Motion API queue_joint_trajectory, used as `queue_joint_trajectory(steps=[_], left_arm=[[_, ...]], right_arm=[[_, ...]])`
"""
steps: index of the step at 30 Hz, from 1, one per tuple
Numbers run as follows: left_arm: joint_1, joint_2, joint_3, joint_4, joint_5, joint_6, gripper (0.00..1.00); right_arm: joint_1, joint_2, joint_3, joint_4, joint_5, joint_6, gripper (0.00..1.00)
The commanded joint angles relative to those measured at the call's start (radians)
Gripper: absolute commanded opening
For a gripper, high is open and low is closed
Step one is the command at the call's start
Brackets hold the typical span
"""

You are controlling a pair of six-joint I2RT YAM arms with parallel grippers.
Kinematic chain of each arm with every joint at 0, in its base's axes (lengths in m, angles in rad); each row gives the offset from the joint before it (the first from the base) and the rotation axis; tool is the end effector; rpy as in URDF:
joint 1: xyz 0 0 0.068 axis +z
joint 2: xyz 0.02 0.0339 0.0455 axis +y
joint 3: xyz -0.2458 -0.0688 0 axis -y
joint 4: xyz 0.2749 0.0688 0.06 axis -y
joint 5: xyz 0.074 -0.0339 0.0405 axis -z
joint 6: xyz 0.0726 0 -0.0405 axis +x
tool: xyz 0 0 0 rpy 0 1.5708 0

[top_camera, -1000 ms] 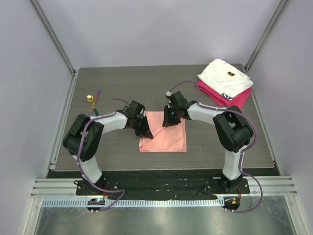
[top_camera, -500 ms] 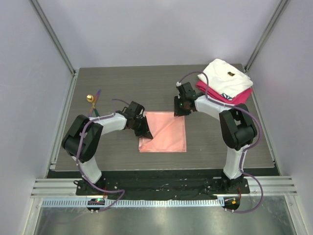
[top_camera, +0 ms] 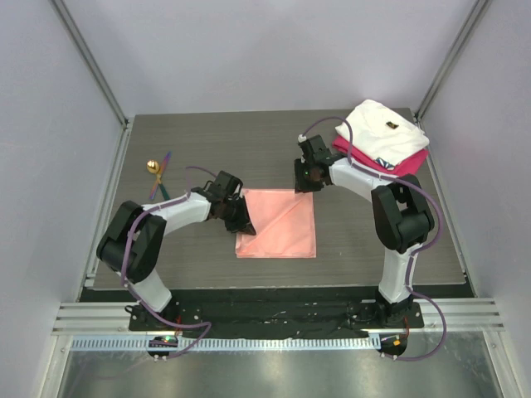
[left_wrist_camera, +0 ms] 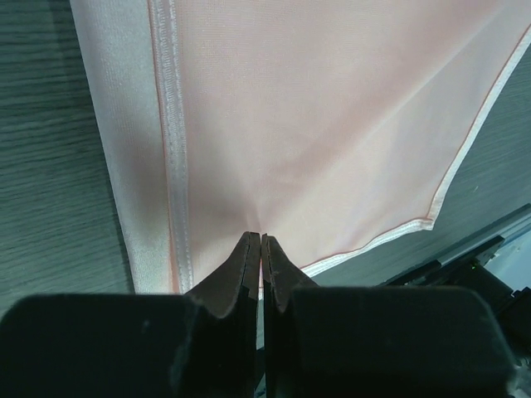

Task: Fold the napkin into a case and place the utensils inside
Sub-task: Smooth out the upper triangle-folded napkin at the center of the board.

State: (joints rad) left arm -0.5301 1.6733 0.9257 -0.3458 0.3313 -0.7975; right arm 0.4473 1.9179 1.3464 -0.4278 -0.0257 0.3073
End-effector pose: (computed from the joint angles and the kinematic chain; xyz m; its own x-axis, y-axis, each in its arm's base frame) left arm 0.2927 -0.1989 0.0884 -0.9697 -0.2161 -0.1142 -0.1243 0.8385 -0.5306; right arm 0.4018 0.1948 0.1231 -0.8574 -0.0759 -0.5090 -0.1947 0.9634 0.1842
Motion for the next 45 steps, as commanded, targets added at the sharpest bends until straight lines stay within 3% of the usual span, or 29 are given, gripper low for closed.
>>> queue_joint_trajectory(steps=[1, 8, 15, 22, 27, 31, 45], left_arm=[[-0.001, 0.026, -0.002, -0.005, -0.029, 0.032, 0.07], [-0.005, 0.020, -0.041, 0.024, -0.009, 0.011, 0.07], [-0.005, -0.127, -0.047, -0.065, -0.029, 0.007, 0.17], [-0.005, -0.224, -0.065, -0.092, -0.031, 0.000, 0.18], [-0.005, -0.199, -0.119, -0.032, 0.023, -0.011, 0.14], [-0.004, -0.187, -0.134, -0.031, -0.011, 0.003, 0.13], [-0.004, -0.233, -0.194, -0.045, -0.041, 0.001, 0.18]], right_arm=[[-0.012, 0.027, 0.046, 0.004, 0.021, -0.031, 0.36], [-0.022, 0.062, 0.043, 0.008, 0.078, -0.051, 0.36], [-0.019, 0.038, 0.060, -0.003, 0.069, -0.048, 0.36], [0.024, -0.039, 0.065, -0.032, 0.064, -0.027, 0.39], [0.056, -0.117, -0.013, 0.012, -0.092, 0.041, 0.40], [0.080, -0.169, -0.122, 0.144, -0.203, 0.124, 0.40], [0.105, -0.290, -0.312, 0.179, -0.207, 0.147, 0.41]])
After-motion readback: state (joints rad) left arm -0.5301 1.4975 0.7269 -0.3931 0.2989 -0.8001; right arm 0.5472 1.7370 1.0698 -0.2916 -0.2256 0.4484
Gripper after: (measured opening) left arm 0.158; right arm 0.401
